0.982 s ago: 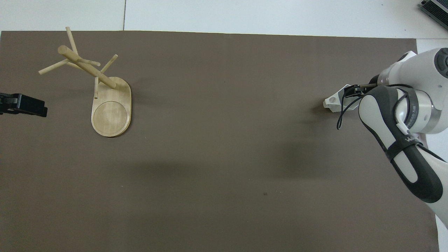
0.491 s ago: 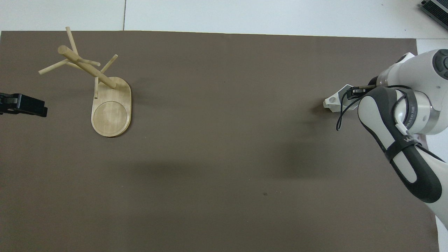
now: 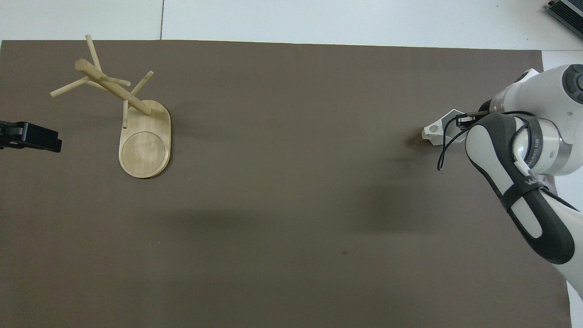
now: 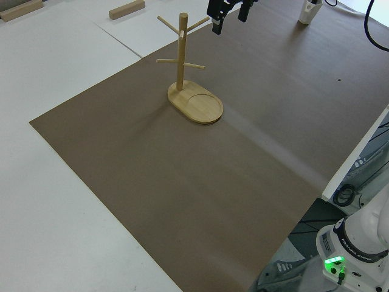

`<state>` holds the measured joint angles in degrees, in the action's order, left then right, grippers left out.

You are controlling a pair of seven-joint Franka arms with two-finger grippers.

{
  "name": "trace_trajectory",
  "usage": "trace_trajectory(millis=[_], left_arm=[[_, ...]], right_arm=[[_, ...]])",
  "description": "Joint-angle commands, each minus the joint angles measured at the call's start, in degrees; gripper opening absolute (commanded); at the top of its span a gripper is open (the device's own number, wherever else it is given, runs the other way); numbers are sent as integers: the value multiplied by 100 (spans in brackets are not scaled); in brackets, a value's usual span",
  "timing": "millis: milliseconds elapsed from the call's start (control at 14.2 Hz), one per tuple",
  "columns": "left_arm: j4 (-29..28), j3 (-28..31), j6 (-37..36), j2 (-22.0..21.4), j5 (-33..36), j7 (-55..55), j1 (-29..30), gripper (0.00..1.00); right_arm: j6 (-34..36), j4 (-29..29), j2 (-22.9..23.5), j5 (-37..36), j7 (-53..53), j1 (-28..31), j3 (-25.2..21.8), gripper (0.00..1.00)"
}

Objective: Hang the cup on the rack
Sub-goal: 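Reach the right gripper to the white cup and grasp it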

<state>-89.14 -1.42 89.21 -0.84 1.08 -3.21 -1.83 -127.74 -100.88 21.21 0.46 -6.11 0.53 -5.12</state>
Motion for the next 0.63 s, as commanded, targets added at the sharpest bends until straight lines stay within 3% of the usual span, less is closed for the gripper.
trace_trajectory(millis=[0,211,561], left_arm=[[-139,10,-27,-127,15,-4,25,100],[-139,1,-27,-127,15,-4,16,100],[-139,1,-27,-127,15,-4,16,100]], right_arm=[[39,-98,-82,77,-154,44,20,0],[214,15,-82,95,-154,53,28,0],[1593,973,-327,832,-145,-9,55,0]])
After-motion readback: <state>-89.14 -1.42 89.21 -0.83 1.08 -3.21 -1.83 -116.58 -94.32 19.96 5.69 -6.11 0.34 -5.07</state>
